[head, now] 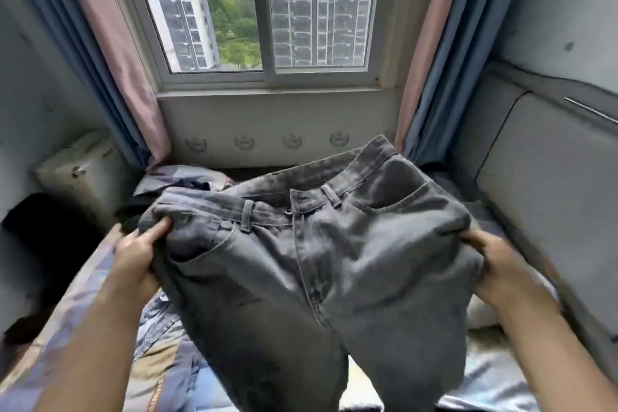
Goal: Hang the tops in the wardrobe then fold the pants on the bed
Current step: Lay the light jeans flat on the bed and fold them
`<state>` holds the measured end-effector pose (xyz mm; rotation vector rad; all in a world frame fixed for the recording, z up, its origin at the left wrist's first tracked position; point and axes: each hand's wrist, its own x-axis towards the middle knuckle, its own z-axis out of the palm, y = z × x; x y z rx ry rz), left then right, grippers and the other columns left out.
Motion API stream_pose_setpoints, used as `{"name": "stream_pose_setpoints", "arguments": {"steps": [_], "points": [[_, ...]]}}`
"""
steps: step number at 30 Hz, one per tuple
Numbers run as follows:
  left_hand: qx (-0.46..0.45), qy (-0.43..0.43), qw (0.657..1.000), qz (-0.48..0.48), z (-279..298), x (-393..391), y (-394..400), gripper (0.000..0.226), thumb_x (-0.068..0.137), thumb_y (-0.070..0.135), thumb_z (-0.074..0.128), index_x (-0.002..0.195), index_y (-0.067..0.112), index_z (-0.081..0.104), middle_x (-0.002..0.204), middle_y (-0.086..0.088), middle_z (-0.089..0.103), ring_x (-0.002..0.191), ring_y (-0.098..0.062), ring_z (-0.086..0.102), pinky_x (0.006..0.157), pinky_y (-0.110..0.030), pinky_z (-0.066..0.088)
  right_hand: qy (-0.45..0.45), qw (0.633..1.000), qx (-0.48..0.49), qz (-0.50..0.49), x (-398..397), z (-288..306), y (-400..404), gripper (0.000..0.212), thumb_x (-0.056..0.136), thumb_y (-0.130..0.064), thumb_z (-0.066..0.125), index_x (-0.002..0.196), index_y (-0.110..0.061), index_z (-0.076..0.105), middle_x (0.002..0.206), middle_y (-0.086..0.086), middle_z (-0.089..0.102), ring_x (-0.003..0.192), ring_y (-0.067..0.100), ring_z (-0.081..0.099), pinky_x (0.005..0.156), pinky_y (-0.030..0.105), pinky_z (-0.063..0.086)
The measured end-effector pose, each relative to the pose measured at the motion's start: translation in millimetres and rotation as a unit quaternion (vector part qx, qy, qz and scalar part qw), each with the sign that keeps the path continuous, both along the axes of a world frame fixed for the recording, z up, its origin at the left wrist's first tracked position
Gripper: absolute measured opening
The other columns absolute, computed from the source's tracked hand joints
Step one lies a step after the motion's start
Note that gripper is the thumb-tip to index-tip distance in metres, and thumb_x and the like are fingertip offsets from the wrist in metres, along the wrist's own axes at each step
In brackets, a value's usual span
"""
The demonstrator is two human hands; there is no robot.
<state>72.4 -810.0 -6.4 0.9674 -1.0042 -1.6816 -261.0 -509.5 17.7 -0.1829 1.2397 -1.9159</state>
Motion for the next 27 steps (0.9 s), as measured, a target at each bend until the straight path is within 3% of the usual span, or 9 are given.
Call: {"name": "stream_pose_setpoints", "arguments": {"steps": [2, 6, 8, 11, 14, 18, 23, 25, 27], "points": [[0.042, -0.061, 0.997, -0.025, -60, 5, 10, 0.026, 0.095, 0.002, 0.052, 0.117, 0.007, 0.065, 0.107, -0.01, 0.072, 0.088, -0.019, 0.072, 0.072, -0.033, 0.061, -0.037, 0.993, 0.094, 0.053, -4, -54, 7, 0.034, 0.085, -0.004, 0.04, 0.071, 0.0, 0.071, 0.066, 0.019, 0.066, 0.054, 0.023, 0.067, 0.046, 0.029, 0.055], [0.121, -0.169, 0.973, -0.103, -133, 9, 37, 0.019, 0.091, 0.004, 0.058, 0.108, 0.001, 0.065, 0.102, -0.022, 0.072, 0.08, -0.028, 0.074, 0.059, -0.031, 0.059, -0.088, 0.963, 0.217, 0.136, 0, -116, 17, 0.003, 0.067, -0.005, 0.051, 0.069, -0.007, 0.053, 0.058, 0.013, 0.051, 0.049, 0.024, 0.056, 0.053, 0.03, 0.043], [0.137, -0.199, 0.961, -0.133, -148, 6, 45, 0.017, 0.09, 0.005, 0.059, 0.106, 0.001, 0.065, 0.102, -0.022, 0.072, 0.08, -0.028, 0.074, 0.058, -0.03, 0.058, -0.125, 0.941, 0.248, 0.191, -2, -136, 17, 0.013, 0.067, -0.008, 0.055, 0.074, 0.0, 0.064, 0.068, 0.021, 0.059, 0.059, 0.032, 0.062, 0.059, 0.033, 0.048], [0.139, -0.22, 0.951, -0.166, -157, 0, 52, 0.019, 0.092, 0.004, 0.056, 0.109, 0.002, 0.064, 0.102, -0.019, 0.073, 0.085, -0.028, 0.073, 0.06, -0.029, 0.059, -0.115, 0.91, 0.287, 0.276, -7, -151, 11, 0.033, 0.073, -0.02, 0.066, 0.097, 0.002, 0.074, 0.101, 0.026, 0.069, 0.087, 0.038, 0.068, 0.071, 0.034, 0.054], [0.131, -0.239, 0.949, -0.157, -165, -1, 56, 0.018, 0.093, 0.0, 0.054, 0.105, 0.007, 0.065, 0.096, -0.01, 0.076, 0.08, -0.018, 0.073, 0.059, -0.024, 0.058, -0.039, 0.902, 0.297, 0.311, -13, -161, -1, 0.037, 0.073, -0.018, 0.076, 0.102, 0.004, 0.072, 0.101, 0.023, 0.071, 0.086, 0.028, 0.07, 0.067, 0.026, 0.054], [0.113, -0.239, 0.953, -0.146, -165, -13, 14, 0.017, 0.092, 0.004, 0.056, 0.107, 0.007, 0.065, 0.104, -0.014, 0.074, 0.085, -0.021, 0.072, 0.067, -0.025, 0.059, 0.026, 0.944, 0.257, 0.203, -37, -161, -37, 0.027, 0.083, -0.002, 0.058, 0.108, -0.001, 0.068, 0.102, 0.015, 0.073, 0.084, 0.019, 0.071, 0.068, 0.021, 0.057], [0.007, -0.227, 0.962, -0.149, -137, -108, -135, 0.016, 0.095, 0.008, 0.057, 0.108, 0.012, 0.066, 0.099, -0.004, 0.075, 0.086, -0.018, 0.071, 0.069, -0.024, 0.058, 0.104, 0.968, 0.212, 0.08, -123, -136, -150, 0.024, 0.096, -0.002, 0.048, 0.113, -0.008, 0.064, 0.088, 0.0, 0.075, 0.075, 0.008, 0.07, 0.063, 0.018, 0.056], [-0.059, -0.249, 0.956, -0.141, -134, -174, -216, 0.013, 0.096, 0.012, 0.058, 0.106, 0.013, 0.067, 0.099, -0.003, 0.074, 0.096, -0.023, 0.068, 0.077, -0.028, 0.058, 0.151, 0.962, 0.227, 0.0, -171, -139, -221, 0.026, 0.097, -0.008, 0.051, 0.122, -0.007, 0.059, 0.091, 0.001, 0.073, 0.078, 0.009, 0.068, 0.072, 0.022, 0.057], [-0.124, -0.328, 0.931, -0.101, -144, -238, -294, 0.035, 0.096, 0.025, 0.06, 0.125, 0.006, 0.059, 0.121, -0.013, 0.066, 0.117, -0.031, 0.059, 0.098, -0.039, 0.05, 0.24, 0.933, 0.258, -0.07, -221, -155, -288, 0.037, 0.098, -0.017, 0.052, 0.133, -0.004, 0.052, 0.12, 0.01, 0.065, 0.102, 0.015, 0.061, 0.095, 0.028, 0.049]]}}
